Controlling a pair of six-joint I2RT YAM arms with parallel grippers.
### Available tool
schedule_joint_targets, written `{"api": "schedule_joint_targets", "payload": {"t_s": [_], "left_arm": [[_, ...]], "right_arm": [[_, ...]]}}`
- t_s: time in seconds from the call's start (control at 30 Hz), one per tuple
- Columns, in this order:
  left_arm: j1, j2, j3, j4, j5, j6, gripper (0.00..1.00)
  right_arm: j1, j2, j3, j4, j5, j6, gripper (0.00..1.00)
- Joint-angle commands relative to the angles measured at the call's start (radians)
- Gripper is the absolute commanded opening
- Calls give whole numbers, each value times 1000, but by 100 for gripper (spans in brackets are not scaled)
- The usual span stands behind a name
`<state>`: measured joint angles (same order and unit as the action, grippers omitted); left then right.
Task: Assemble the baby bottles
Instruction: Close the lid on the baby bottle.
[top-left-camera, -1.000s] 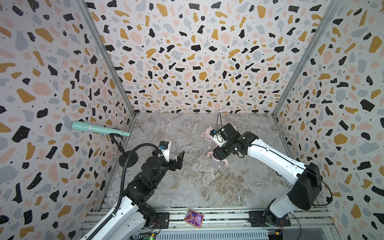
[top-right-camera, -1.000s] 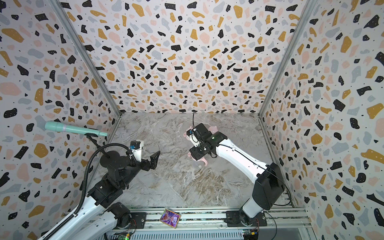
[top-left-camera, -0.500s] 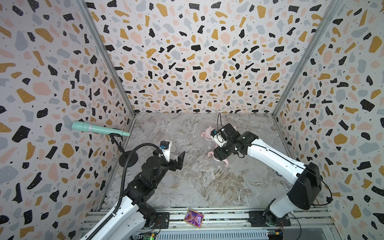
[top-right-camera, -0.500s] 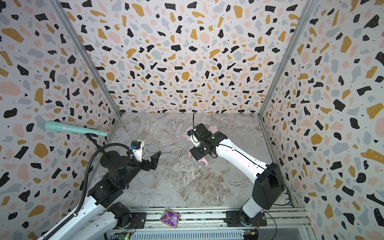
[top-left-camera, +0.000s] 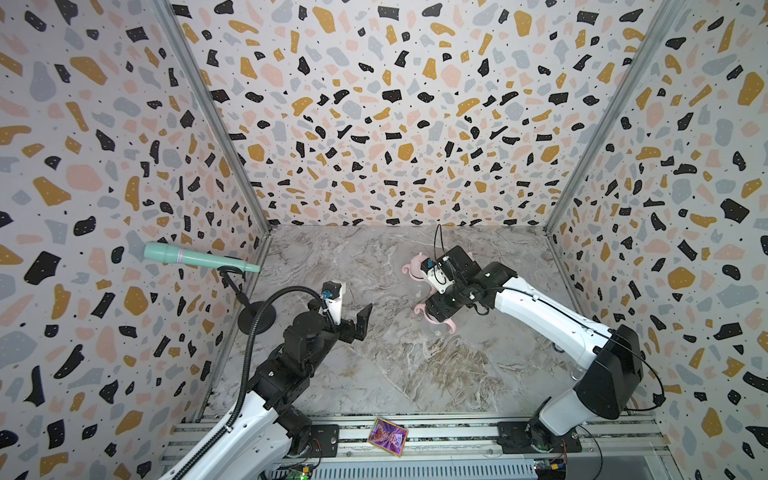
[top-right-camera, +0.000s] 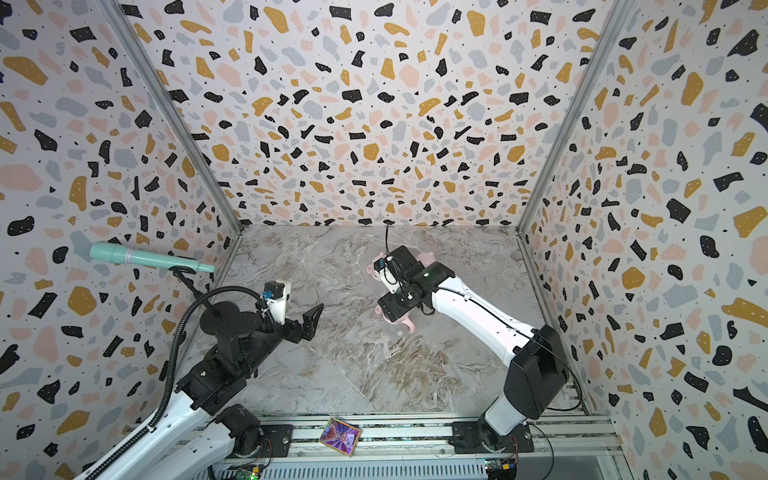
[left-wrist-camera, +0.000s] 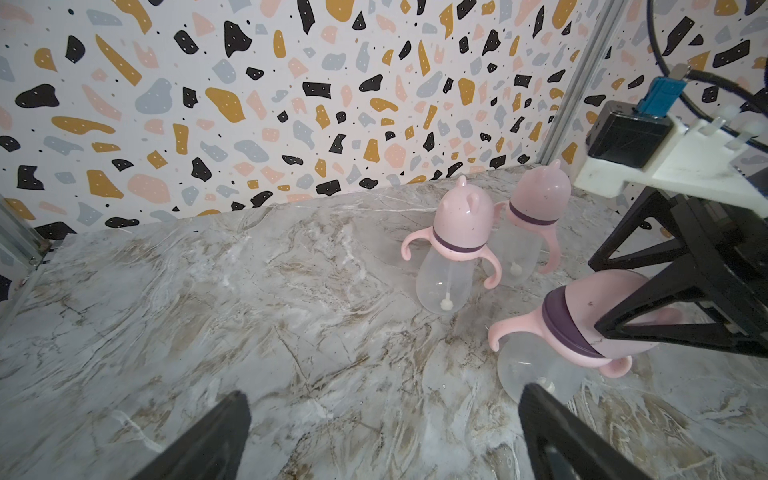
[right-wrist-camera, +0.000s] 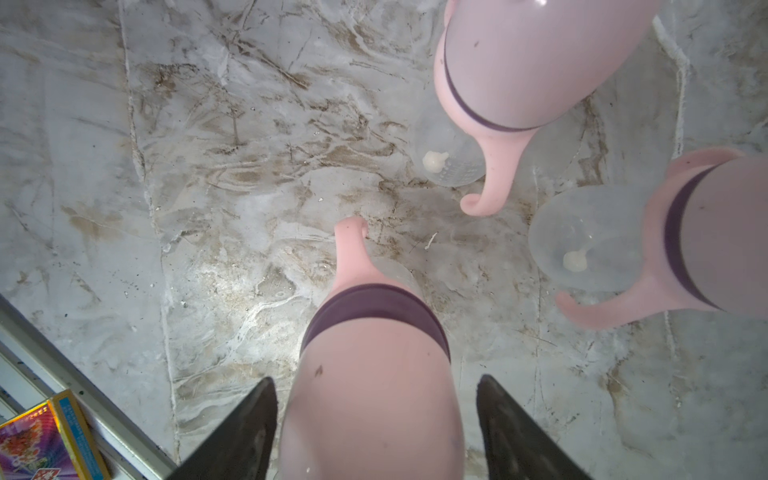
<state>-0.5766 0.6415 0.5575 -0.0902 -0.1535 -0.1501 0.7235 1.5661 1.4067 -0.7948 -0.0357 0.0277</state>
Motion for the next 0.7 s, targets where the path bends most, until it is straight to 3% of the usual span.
{"api": "schedule_joint_targets", "payload": {"t_s": [0.0,0.2,0.37,0.67], "left_arm": [[6,3,-4,40,22,8,100],[6,30,-10,89,46,-2,99],[6,155,-13,207,79,-14,86],[4,527,148,302,209,62,56]], "right_arm": [[-4,-7,9,9,-12,-9,77],[-6,-66,34,18,-56,-22,83],[-18,-153,42,-1,-72,-43,86],[-45,-329,-108,-14,-107,17,64]]}}
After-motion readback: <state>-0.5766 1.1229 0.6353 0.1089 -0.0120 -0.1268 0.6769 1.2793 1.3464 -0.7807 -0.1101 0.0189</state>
